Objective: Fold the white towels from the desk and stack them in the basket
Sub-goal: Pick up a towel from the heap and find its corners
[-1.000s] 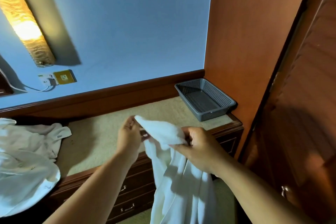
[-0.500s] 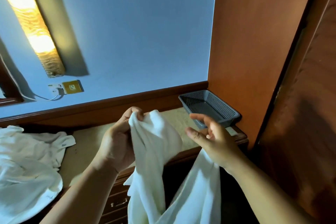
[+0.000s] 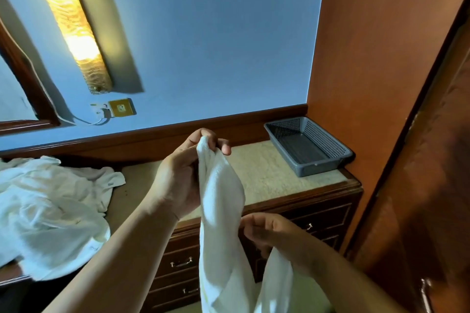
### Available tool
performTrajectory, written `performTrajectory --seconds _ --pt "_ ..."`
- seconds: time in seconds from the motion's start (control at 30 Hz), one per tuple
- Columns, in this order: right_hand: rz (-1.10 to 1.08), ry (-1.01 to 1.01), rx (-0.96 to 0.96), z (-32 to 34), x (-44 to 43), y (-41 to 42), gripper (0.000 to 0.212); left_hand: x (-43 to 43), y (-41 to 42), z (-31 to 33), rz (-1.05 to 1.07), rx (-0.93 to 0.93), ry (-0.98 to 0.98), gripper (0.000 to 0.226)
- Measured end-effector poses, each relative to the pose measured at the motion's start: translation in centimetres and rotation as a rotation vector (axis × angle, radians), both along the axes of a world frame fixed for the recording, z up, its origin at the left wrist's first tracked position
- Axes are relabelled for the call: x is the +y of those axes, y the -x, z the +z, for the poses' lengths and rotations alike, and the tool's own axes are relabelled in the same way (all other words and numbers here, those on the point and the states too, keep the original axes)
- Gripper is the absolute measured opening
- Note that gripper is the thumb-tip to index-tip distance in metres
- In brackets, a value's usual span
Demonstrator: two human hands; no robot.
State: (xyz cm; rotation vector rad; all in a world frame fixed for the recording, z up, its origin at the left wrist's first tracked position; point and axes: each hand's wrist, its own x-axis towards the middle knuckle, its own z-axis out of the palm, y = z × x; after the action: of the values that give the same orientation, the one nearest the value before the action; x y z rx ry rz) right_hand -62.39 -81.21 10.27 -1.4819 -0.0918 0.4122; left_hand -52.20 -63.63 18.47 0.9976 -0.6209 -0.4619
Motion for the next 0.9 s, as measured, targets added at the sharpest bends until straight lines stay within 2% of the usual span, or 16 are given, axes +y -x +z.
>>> performTrajectory --seconds 0.13,0.2,0.27,0.3,0.33,0.4,0.43,0.47,0.53,0.57,0.6,0.67,0.77,0.83,0.9 --pt "-0.155 -0.165 -0.018 -0.5 0.4 0.7 0.041 -0.3 0.3 -0.4 0.039 -0.086 -0.05 0.014" --pt "-0.233 -0.142 -0.033 -0.2 0.9 1.1 0.028 -0.5 0.5 -0.6 0.045 -0.124 -0.077 0.014" --pt "-0.455 -0.1 -0.071 -0.2 1.1 1.2 0.01 -0.7 0.8 -0.8 0.062 -0.146 -0.101 0.011" --pt "-0.57 -0.057 -0.11 -0.1 1.1 1.1 0.012 -0.7 0.9 -1.1 0.077 -0.145 -0.105 0.011" --pt "-0.671 -0.006 -0.155 0.0 0.9 1.1 0.015 -0.6 0.9 -1.5 0.083 -0.141 -0.119 0.015" --pt "-0.802 0.095 -0.265 0.4 0.1 1.1 0.015 -0.2 0.7 -3.2 0.075 -0.152 -0.191 0.049" --pt "-0.82 0.139 -0.323 0.8 -0.3 1.2 0.014 0.3 0.5 -4.3 0.067 -0.219 -0.265 0.064" --pt "-0.823 0.19 -0.369 1.0 -0.6 1.3 0.014 0.6 0.3 -5.5 0.066 -0.367 -0.385 0.069" --pt "-0.82 0.339 -0.444 1.4 -1.1 1.2 0.017 0.9 0.7 -7.9 0.06 -0.698 -0.712 0.049" --pt "-0.808 0.406 -0.471 1.7 -1.0 1.2 0.017 0.9 1.0 -8.8 0.099 -0.771 -0.867 0.038" --pt "-0.789 0.44 -0.484 2.0 -0.8 1.2 0.016 0.7 1.5 -9.2 0.152 -0.77 -0.934 0.028" --pt "-0.706 0.476 -0.502 2.5 -0.1 1.0 0.012 0.3 2.1 -9.6 0.255 -0.719 -0.883 0.017" --pt "-0.592 0.483 -0.513 2.8 1.6 0.5 0.009 0.2 2.4 -9.0 0.281 -0.715 -0.747 0.027" --pt "-0.665 0.325 -0.449 2.8 2.3 -0.1 0.012 0.5 2.5 -8.6 0.28 -0.533 -0.638 0.035" --pt "-0.72 0.104 -0.342 2.7 2.5 -0.5 0.031 1.0 2.5 -7.9 0.256 -0.171 -0.465 0.043"
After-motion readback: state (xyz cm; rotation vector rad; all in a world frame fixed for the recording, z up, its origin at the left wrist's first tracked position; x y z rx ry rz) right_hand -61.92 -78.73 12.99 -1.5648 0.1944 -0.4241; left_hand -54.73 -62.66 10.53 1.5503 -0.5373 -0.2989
